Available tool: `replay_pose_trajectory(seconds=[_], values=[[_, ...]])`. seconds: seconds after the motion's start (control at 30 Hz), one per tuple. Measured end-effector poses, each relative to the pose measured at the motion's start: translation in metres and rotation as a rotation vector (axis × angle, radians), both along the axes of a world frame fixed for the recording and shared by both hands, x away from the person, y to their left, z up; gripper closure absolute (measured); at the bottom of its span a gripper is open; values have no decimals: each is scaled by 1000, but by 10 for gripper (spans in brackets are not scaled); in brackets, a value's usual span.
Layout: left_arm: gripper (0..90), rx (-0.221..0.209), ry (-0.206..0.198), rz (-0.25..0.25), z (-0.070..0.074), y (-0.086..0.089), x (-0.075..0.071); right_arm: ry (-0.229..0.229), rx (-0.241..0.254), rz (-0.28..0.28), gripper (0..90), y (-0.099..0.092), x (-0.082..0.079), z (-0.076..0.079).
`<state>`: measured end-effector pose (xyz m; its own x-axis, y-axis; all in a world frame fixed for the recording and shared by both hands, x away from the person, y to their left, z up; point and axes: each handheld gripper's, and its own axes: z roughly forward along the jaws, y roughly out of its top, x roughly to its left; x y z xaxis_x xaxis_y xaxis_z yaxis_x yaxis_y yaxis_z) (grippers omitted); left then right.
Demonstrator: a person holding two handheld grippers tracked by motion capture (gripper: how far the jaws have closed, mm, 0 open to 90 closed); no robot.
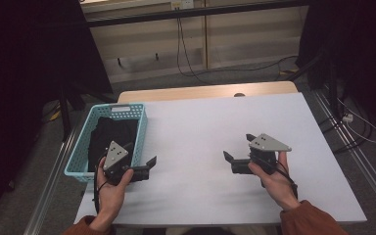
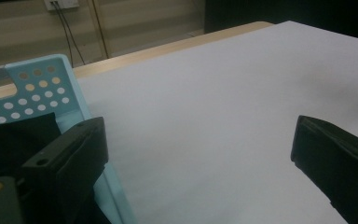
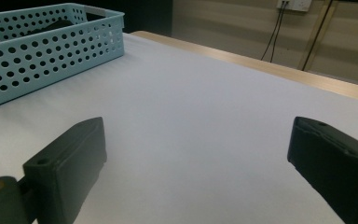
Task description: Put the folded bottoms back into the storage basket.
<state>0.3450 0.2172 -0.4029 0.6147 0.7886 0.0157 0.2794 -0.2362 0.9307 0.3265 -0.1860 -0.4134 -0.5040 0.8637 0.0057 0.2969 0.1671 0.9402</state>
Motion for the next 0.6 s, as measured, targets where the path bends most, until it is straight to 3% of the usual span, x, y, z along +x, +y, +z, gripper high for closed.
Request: replay_pose_trajectory(seconds=[0.17,0.3,0.5,0.6], values=[[40,5,3,3,-1,3,-1,-3,5,-21,23,-10,-8,0],[40,-19,4,19,1,9,-5,-10,7,-51,22,-22,-18,-2],[40,-3,-2,22,-1,12,-10,-16,-5,-95,22,-38,-28,-3],[40,-6,-2,39,-2,15,-9,7,-1,-115,21,-47,-34,-6]])
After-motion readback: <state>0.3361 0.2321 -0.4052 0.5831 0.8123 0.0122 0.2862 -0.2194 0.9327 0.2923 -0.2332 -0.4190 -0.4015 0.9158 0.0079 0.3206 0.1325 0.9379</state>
